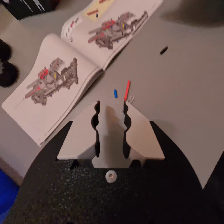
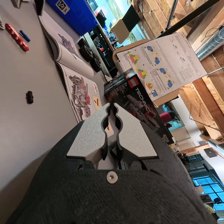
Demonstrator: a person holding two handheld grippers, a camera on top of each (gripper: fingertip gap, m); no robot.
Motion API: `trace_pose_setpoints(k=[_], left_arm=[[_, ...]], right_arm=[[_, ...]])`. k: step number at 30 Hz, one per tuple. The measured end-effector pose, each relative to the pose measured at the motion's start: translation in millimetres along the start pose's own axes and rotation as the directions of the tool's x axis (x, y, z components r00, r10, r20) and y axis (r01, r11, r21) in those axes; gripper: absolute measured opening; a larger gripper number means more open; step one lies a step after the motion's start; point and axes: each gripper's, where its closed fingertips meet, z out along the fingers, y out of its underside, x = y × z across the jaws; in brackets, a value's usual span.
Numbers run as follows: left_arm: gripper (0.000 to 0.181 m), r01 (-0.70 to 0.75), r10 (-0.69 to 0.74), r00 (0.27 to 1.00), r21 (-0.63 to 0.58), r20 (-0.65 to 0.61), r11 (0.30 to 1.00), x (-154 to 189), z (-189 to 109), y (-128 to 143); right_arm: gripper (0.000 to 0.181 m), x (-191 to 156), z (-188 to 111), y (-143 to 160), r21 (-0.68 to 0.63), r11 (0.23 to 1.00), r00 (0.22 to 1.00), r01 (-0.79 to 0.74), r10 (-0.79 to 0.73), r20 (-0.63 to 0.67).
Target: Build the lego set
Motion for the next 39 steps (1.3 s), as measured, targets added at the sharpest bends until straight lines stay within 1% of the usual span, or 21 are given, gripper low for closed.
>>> trace_pose_setpoints(k=[2,5,6,8,10,12,14,16,18,21,24,26,29,31,33,36,39], left_arm=[[0.035,-0.038,0.038,0.999,0.003,-0.015,0.999,8.8,2.1,9.8],[0.03,-0.092,0.092,0.996,-0.009,-0.018,0.996,19.1,11.6,17.3],[0.029,-0.11,0.11,0.994,-0.011,-0.012,0.994,20.9,14.5,16.9],[0.026,-0.129,0.13,0.991,0.032,-0.019,0.991,26.7,18.2,5.8],[0.026,-0.115,0.118,0.992,0.054,-0.043,0.992,31.7,22.3,-4.7],[0.022,-0.093,0.095,0.995,0.032,-0.041,0.995,29.1,25.7,-9.1],[0.016,-0.071,0.071,0.997,0.012,-0.044,0.997,25.8,27.3,-10.3],[0.012,-0.027,0.026,0.997,-0.004,-0.072,1.0,26.6,29.5,-9.1],[0.001,-0.004,0.003,0.997,-0.013,-0.078,1.0,26.5,31.8,-6.9],[0.001,-0.025,0.025,0.997,0.011,-0.072,1.0,27.8,31.5,-8.4],[0.001,-0.077,0.08,0.995,0.054,-0.058,0.996,27.6,27.7,-11.8],[0.001,-0.139,0.142,0.99,0.082,-0.022,0.987,23.3,23.2,-12.8],[0.001,-0.304,0.303,0.953,0.126,0.03,0.944,18.9,12.3,-9.3],[0.001,-0.377,0.373,0.926,0.151,0.059,0.914,15.3,6.3,-4.1],[0.001,-0.41,0.406,0.912,0.172,0.057,0.896,15.3,2.8,2.5],[0.001,-0.418,0.415,0.908,0.186,0.059,0.889,15.2,1.6,8.3],[0.001,-0.436,0.431,0.9,0.176,0.068,0.882,14.6,5.0,11.5]], right_arm=[[0.002,-5.9,1.3,-3.5,0.006,1.0,1.0,0.02,-0.02,0.02],[0.002,-12.1,2.7,-7.0,0.006,0.998,0.998,0.058,-0.058,0.037],[0.002,-13.5,3.0,-7.7,0.005,0.998,0.997,0.065,-0.065,0.04],[0.002,-15.9,3.3,-8.7,0.002,0.997,0.996,0.081,-0.081,0.045],[0.002,-18.2,3.4,-8.9,-0.006,0.995,0.994,0.098,-0.097,0.047],[0.002,-20.8,2.7,-11.1,-0.006,0.995,0.993,0.104,-0.103,0.05],[0.002,-23.9,1.5,-13.6,-0.004,0.994,0.992,0.109,-0.109,0.056],[0.002,-25.8,0.2,-15.4,-0.006,0.993,0.992,0.117,-0.117,0.056],[0.002,-26.3,-1.2,-16.6,-0.009,0.992,0.991,0.127,-0.126,0.052],[0.002,-28.6,-1.5,-18.1,-0.006,0.991,0.989,0.134,-0.134,0.057],[0.002,-30.3,-0.8,-17.1,-0.008,0.99,0.988,0.14,-0.139,0.066],[0.002,-30.5,-0.9,-17.5,-0.004,0.991,0.989,0.133,-0.132,0.069],[0.002,-32.0,-1.2,-18.1,0.003,0.993,0.99,0.118,-0.118,0.08],[0.003,-32.9,-1.4,-19.5,0.013,0.995,0.991,0.102,-0.103,0.088],[0.003,-35.5,-1.0,-19.3,0.015,0.996,0.99,0.092,-0.093,0.105],[0.004,-40.2,-0.4,-19.0,0.016,0.996,0.988,0.087,-0.088,0.131],[0.004,-42.7,-0.5,-19.4,0.019,0.997,0.986,0.071,-0.073,0.149]])
